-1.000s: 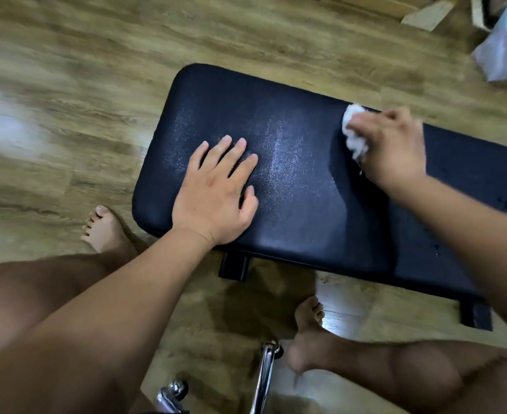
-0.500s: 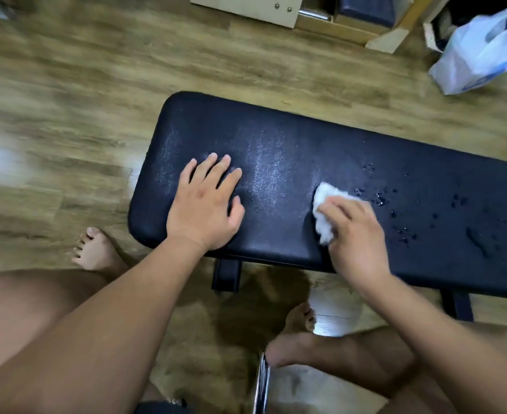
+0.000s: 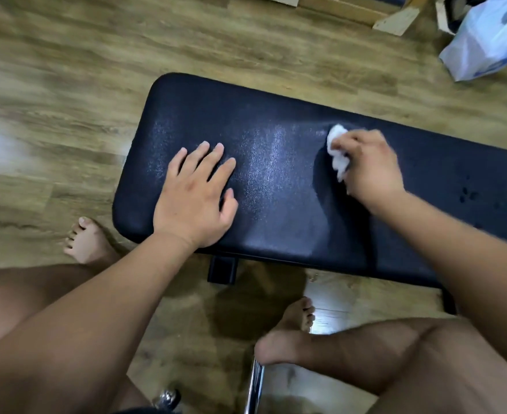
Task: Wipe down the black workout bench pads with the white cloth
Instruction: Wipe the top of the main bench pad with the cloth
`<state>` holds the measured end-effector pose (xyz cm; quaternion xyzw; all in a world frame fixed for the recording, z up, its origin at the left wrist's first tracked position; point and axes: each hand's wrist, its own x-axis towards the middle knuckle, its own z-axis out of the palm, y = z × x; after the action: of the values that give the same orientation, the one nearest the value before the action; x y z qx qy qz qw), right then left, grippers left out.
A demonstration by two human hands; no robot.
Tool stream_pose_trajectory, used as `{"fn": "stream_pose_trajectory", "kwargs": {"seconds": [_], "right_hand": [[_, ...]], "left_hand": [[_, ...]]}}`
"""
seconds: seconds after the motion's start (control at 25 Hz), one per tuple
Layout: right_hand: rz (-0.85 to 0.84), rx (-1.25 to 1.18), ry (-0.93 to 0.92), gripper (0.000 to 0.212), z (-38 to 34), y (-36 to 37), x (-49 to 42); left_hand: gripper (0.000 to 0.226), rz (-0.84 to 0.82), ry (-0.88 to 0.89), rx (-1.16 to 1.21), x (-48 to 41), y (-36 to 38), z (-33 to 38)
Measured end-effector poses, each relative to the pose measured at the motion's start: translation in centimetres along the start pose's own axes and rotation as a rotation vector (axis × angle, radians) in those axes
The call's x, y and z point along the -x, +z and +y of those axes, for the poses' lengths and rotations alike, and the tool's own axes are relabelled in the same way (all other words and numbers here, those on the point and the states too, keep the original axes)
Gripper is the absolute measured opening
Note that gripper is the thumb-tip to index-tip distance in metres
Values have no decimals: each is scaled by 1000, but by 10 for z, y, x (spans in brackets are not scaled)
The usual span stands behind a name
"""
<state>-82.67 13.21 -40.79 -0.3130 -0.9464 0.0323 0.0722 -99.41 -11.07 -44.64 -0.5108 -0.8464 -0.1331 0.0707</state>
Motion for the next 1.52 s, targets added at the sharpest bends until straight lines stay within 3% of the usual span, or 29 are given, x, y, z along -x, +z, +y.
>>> {"fn": "stream_pose_trajectory", "kwargs": {"seconds": [0.24, 0.4, 0.56, 0.64, 0.76, 0.84, 0.92, 1.04, 1.24, 1.52], "right_hand": [[-137, -47, 124, 26, 25, 15, -100], [9, -156, 41, 18, 10, 8, -28], [24, -161, 31, 40, -20, -8, 74], [41, -156, 28, 42, -36, -17, 117], [-1, -90, 71, 40, -50, -15, 165], [-50, -71, 150, 41, -61, -9, 180], [-74, -62, 145, 40, -64, -6, 189], [-42, -122, 18, 30, -38, -11, 193], [-14, -91, -9, 25, -2, -19, 143], [-131, -1, 210, 25, 64, -9, -44]], "left_hand": [[52, 26, 9, 4, -4, 0, -1], [52, 12, 3, -4, -3, 1, -3], [57, -121, 13, -57, -5, -7, 2], [57, -165, -12, -91, -5, -14, 3], [47, -18, -88, 36, -6, -26, 23], [45, 102, 8, 159, -11, -31, 61], [48, 11, 123, 228, -14, -25, 105], [51, -193, 151, 166, -15, -1, 138], [53, -139, 155, 23, -12, 22, 140], [50, -26, 179, 61, -13, 26, 139]]}}
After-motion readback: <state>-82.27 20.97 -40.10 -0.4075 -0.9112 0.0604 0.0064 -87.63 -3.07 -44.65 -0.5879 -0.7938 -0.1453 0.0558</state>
